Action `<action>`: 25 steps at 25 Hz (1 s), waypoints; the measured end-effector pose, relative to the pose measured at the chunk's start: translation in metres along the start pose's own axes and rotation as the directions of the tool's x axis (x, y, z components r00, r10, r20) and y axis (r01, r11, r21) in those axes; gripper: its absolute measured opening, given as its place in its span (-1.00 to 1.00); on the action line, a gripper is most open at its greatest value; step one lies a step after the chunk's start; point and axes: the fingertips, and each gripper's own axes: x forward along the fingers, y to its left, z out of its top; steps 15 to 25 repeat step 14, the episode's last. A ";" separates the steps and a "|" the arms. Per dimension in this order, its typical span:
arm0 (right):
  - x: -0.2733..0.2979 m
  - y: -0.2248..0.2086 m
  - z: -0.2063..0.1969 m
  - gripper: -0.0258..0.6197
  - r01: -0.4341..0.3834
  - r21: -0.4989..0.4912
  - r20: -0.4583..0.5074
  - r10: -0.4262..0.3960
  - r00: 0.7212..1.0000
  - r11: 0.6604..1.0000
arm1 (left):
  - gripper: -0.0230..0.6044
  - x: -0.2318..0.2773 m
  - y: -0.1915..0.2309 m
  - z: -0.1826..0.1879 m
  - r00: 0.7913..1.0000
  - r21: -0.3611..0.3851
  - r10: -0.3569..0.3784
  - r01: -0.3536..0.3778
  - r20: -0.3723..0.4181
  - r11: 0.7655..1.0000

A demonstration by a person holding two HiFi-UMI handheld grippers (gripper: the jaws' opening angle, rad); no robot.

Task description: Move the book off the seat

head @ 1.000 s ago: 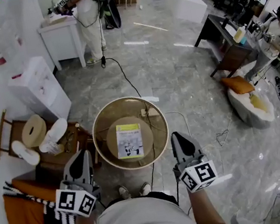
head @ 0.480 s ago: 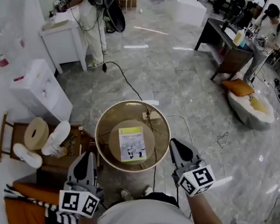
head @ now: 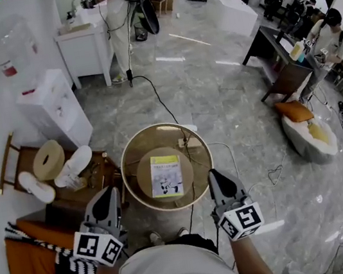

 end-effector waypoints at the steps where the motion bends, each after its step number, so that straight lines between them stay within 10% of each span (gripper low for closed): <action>1: 0.000 0.001 0.000 -0.85 0.001 -0.002 0.000 -0.001 1.000 1.000 | -0.87 -0.001 0.000 0.000 1.000 0.000 -0.002 0.002 0.000 1.000; 25: 0.005 0.015 0.001 -0.85 -0.006 -0.013 -0.001 0.006 1.000 1.000 | -0.87 -0.010 0.013 0.001 1.000 -0.008 0.012 -0.012 0.012 1.000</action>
